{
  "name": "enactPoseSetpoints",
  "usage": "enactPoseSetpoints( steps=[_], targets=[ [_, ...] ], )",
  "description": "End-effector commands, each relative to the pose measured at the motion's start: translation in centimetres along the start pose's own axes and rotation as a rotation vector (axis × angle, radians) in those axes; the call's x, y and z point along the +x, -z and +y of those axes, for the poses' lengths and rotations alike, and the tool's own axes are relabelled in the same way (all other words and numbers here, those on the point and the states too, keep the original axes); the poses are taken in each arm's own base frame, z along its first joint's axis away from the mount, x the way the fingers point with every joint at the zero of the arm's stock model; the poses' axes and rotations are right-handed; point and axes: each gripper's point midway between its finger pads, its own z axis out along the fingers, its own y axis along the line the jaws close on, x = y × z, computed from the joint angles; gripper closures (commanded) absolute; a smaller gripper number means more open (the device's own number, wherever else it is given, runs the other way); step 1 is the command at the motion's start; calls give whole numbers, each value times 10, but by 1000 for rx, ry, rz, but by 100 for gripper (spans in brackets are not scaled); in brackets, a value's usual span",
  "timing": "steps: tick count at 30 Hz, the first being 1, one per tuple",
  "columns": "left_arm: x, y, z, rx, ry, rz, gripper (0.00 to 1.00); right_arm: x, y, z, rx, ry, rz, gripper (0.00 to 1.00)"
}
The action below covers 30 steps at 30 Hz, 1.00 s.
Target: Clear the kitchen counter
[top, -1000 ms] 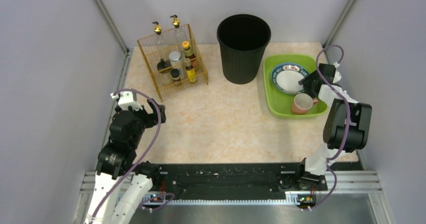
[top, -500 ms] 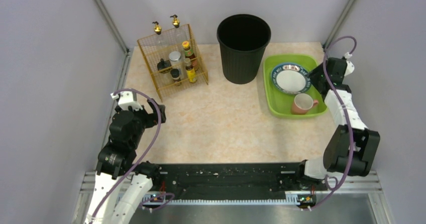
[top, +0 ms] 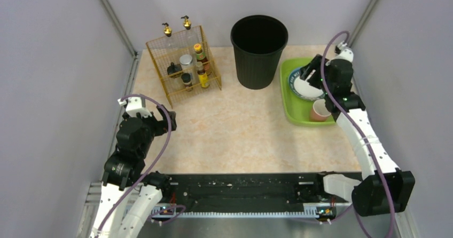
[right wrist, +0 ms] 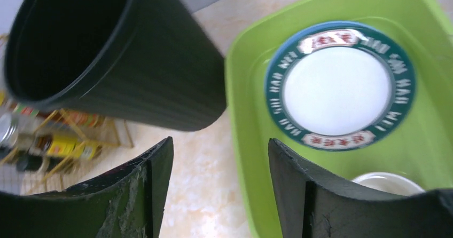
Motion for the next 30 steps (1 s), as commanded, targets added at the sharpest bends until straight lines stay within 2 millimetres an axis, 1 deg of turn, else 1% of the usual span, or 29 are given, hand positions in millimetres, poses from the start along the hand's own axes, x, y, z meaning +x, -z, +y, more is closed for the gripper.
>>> enactPoseSetpoints(
  steps=[1,2,7,8,9,10,14,18,20,22,25,28,30],
  targets=[
    [-4,-5,-5,19,-5,-13,1,-3,24,59,-184,124,-31,34],
    [-4,-5,-5,18,-5,-11,1,5,30,70,-216,147,-21,34],
    [-3,-6,-5,19,-8,-4,1,41,55,108,-345,242,9,31],
    [-3,-6,-6,22,-8,-3,1,50,61,115,-371,263,21,27],
    [-3,-6,-7,28,-8,-2,1,58,66,121,-394,284,31,11],
    [-3,-6,-8,36,-8,-1,1,66,71,126,-407,303,41,8],
    [-3,-6,-10,48,-8,-2,1,98,95,143,-458,412,83,5],
    [-2,-6,-11,54,-10,-1,1,123,115,146,-478,486,109,3],
    [-3,-6,-11,55,-9,-3,1,133,121,142,-478,508,134,2],
    [-3,-6,-12,57,-9,-4,1,138,125,137,-469,517,148,1],
    [-2,-6,-12,56,-10,0,1,140,133,130,-459,521,141,1],
    [-3,-6,-12,58,-9,-3,1,133,143,128,-463,506,117,1],
    [-3,-6,-12,61,-9,-2,1,129,147,121,-457,505,108,1]
  ],
)
